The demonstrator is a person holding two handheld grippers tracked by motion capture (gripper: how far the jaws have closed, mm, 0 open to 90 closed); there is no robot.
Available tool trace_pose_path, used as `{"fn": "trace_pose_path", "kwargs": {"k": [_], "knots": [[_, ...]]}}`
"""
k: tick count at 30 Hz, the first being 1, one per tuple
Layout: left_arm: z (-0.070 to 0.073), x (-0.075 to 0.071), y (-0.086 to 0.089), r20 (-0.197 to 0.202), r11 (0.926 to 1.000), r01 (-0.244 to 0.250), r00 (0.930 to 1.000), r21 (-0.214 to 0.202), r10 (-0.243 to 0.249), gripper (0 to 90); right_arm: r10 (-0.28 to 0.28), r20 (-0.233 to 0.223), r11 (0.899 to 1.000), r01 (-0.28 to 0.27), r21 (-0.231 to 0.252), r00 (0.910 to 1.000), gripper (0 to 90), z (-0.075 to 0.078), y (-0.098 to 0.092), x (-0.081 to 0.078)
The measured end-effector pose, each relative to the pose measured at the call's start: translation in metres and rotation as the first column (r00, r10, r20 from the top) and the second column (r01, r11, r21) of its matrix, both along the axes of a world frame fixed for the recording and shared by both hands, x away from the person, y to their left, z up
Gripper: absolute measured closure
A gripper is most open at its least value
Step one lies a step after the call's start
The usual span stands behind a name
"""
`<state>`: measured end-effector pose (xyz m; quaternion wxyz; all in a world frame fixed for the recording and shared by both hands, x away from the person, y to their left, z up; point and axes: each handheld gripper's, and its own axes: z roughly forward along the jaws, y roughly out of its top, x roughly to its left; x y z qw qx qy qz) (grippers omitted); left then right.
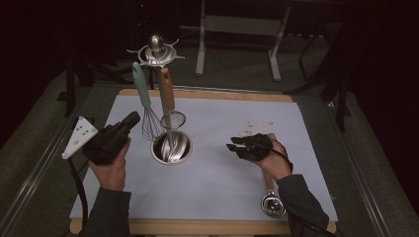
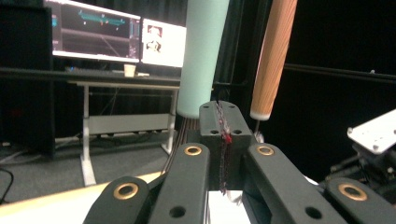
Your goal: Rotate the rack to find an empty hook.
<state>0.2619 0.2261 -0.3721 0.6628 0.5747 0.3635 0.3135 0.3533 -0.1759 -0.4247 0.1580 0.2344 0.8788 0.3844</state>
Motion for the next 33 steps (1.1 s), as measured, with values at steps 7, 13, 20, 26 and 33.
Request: {"fn": "trace_pose_path", "kwargs": {"k": [7, 13, 20, 26, 33], "knots": [[0.015, 0.003, 0.002, 0.035, 0.9999, -0.006, 0.9994, -0.010, 0.006, 89.9, -0.041, 0.008, 0.999, 0.041, -0.023, 0.9991, 65.9, -0.013, -0.018, -0.007], [0.033, 0.008, -0.002, 0.073, 1.0000, -0.004, 0.9973, -0.005, 0.004, 89.9, -0.090, -0.004, 0.996, 0.090, -0.004, 0.9960, 64.0, -0.030, -0.040, -0.015], [0.043, 0.013, -0.006, 0.097, 0.9997, 0.004, 0.9953, -0.023, -0.002, 90.0, -0.122, -0.023, 0.992, 0.122, 0.013, 0.9923, 64.6, -0.041, -0.054, -0.019], [0.059, 0.015, -0.009, 0.135, 0.9993, 0.004, 0.9908, -0.037, 0.001, 89.9, -0.145, -0.037, 0.988, 0.147, 0.045, 0.9887, 64.5, -0.048, -0.063, -0.022], [0.079, 0.018, -0.010, 0.167, 0.9995, -0.010, 0.9858, -0.029, 0.015, 89.9, -0.164, -0.051, 0.985, 0.167, 0.049, 0.9851, 64.8, -0.052, -0.070, -0.023]]}}
